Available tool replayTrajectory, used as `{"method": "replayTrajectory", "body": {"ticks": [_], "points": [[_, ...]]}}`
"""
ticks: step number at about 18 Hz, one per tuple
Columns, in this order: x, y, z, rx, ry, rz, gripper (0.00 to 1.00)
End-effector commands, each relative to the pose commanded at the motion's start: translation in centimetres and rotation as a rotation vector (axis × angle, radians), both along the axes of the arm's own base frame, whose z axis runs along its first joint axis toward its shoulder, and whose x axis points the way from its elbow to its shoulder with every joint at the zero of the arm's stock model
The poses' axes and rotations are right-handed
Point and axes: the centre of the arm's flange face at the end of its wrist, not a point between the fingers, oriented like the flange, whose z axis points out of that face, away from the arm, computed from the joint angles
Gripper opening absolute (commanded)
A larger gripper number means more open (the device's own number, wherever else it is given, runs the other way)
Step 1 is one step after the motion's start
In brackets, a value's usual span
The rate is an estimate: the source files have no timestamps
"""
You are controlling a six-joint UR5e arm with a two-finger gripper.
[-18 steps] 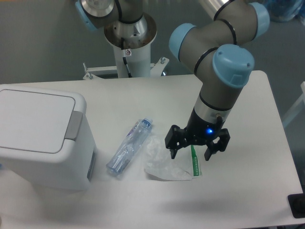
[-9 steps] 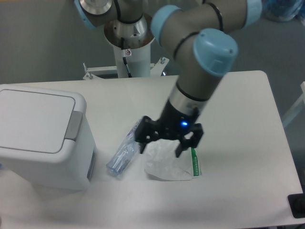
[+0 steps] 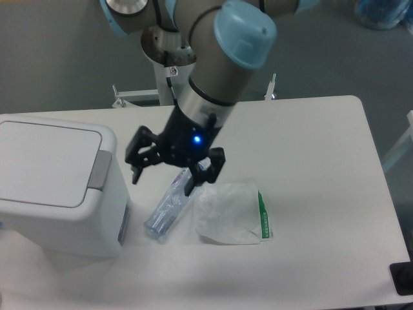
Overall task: Open the trash can
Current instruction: 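Lower the gripper onto the lid edge of the white trash can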
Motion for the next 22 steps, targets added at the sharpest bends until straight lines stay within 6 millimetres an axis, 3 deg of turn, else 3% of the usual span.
{"method": "replayTrajectory", "body": {"ticks": [6, 22], "points": [[2.9, 1.6, -1.1, -0.027, -0.021, -0.029, 1.0], [2.8, 1.4, -3.3, -0.06, -0.03, -0.034, 1.0]]}}
